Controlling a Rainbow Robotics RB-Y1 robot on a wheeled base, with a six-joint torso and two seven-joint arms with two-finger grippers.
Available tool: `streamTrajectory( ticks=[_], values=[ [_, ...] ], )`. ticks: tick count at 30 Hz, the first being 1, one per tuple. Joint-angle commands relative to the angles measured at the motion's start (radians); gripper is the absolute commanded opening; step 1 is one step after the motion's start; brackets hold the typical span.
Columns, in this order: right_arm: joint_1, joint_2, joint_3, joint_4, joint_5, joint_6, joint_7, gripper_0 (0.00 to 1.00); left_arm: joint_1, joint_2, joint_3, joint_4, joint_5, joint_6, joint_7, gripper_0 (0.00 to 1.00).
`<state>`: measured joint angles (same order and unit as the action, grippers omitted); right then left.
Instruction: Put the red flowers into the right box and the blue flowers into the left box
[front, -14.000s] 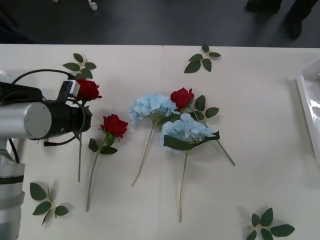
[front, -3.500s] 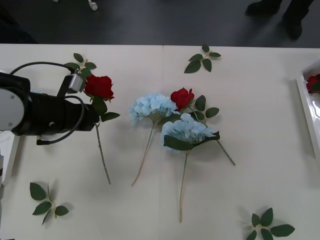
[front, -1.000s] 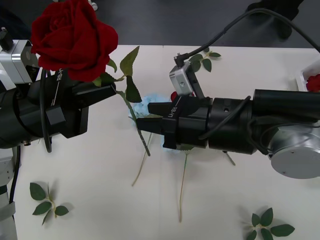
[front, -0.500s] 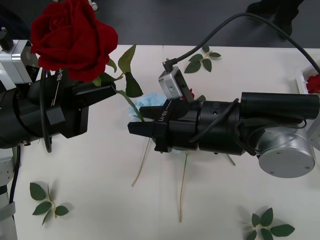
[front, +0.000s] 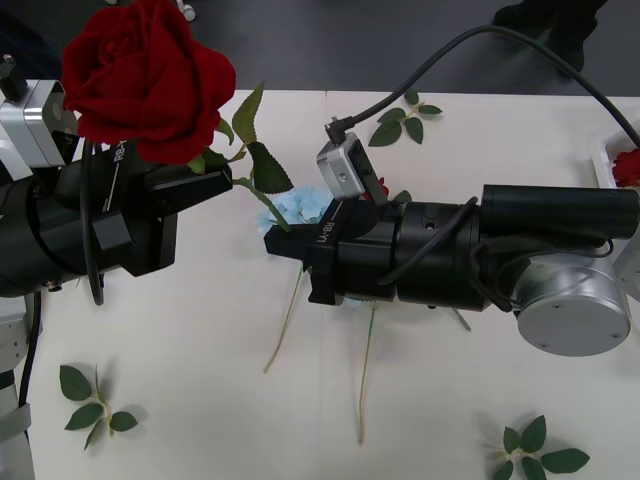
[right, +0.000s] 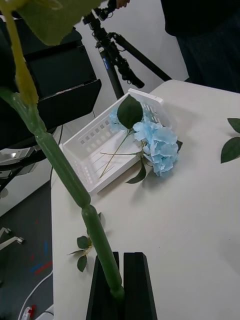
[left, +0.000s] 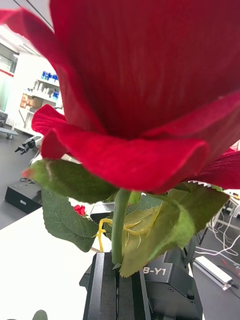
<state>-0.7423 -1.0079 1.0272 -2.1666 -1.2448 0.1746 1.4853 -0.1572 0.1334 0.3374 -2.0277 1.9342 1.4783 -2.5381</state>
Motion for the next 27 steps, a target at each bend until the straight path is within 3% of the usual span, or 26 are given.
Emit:
streamTrajectory(
  ticks=[1,2,18,27],
  values=[
    [-0.006,0.000,-0.018,-0.010,-0.008,-0.010,0.016,0.00,0.011,-0.003,0.000,-0.034,0.005,-0.006,-0.036,0.81],
    [-0.006,0.000,-0.016,-0.009,-0.008,-0.010,0.016,0.00,0.011,-0.003,0.000,-0.034,0.005,-0.006,-0.036,1.00],
    [-0.006,-0.044,-0.018,-0.007,-0.018,-0.073,0.009,0.00,0.011,-0.003,0.000,-0.034,0.005,-0.006,-0.036,1.00],
    [-0.003,-0.149,-0.127,-0.024,-0.156,-0.072,-0.026,0.00,0.033,0.023,0.008,-0.032,-0.015,-0.019,-0.030,1.00]
  ],
)
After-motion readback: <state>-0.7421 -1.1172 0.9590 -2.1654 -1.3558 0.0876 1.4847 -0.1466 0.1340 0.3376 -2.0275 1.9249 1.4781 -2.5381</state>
